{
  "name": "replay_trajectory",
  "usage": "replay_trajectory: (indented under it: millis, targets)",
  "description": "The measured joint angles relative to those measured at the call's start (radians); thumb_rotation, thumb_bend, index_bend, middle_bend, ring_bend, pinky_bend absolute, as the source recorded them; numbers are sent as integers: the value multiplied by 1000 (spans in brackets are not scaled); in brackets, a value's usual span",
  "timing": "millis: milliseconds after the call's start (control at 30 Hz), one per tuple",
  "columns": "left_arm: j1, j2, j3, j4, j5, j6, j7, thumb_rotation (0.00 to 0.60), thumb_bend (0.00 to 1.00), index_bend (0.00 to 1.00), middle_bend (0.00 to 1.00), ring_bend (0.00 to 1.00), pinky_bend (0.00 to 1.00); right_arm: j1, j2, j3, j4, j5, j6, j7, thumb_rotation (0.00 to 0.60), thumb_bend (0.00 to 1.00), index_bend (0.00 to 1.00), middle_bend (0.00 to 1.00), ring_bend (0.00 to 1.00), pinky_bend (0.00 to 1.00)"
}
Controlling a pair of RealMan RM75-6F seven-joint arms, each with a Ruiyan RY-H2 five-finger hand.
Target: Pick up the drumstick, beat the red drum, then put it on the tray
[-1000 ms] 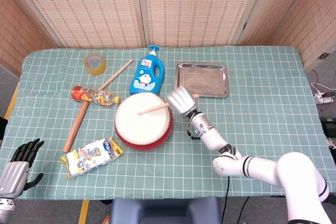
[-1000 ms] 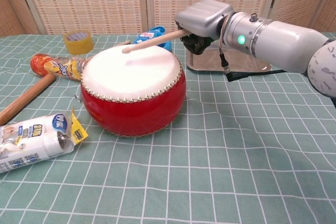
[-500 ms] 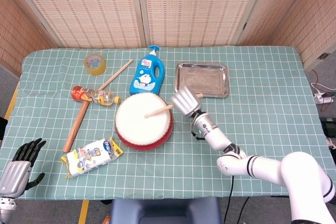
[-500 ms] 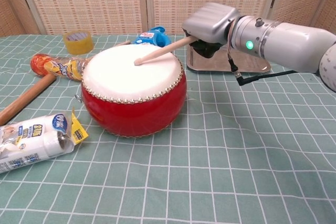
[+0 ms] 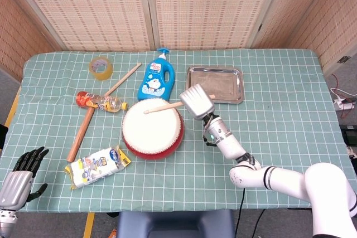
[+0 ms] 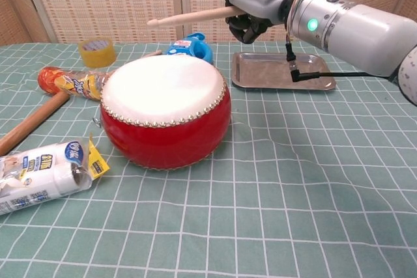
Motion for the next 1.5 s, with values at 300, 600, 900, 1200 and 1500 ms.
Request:
replay_trajectory:
  millis: [300, 600, 900, 1200, 1500]
  targets:
    - [2, -2, 3, 3, -3, -5, -2, 600, 231, 67, 0, 0, 0, 18, -12, -50, 32, 119, -96, -188, 600, 1000, 1000, 1000, 1000, 1000]
    - [4, 0, 2, 1, 4, 7, -4, 600, 230, 66, 0, 0, 0, 2, 11, 6, -26, 38, 1, -38, 600, 1000, 1000, 1000, 1000, 1000]
    - [0, -3, 3, 0, 4, -1, -2, 600, 230, 67, 0, 0, 0, 6, 39, -41, -37, 73, -92, -120, 600, 1000, 1000, 1000, 1000, 1000]
    - [-2, -3, 0, -1, -1, -5, 2, 600, 230, 67, 0, 0, 0, 23, 52, -61, -56, 164, -107, -211, 600, 1000, 1000, 1000, 1000, 1000]
    - [-6, -1, -1, -9, 0, -7, 8, 600, 231, 67, 0, 0, 0, 8, 47, -39, -41, 42, -47, -73, 600, 1000, 1000, 1000, 1000, 1000]
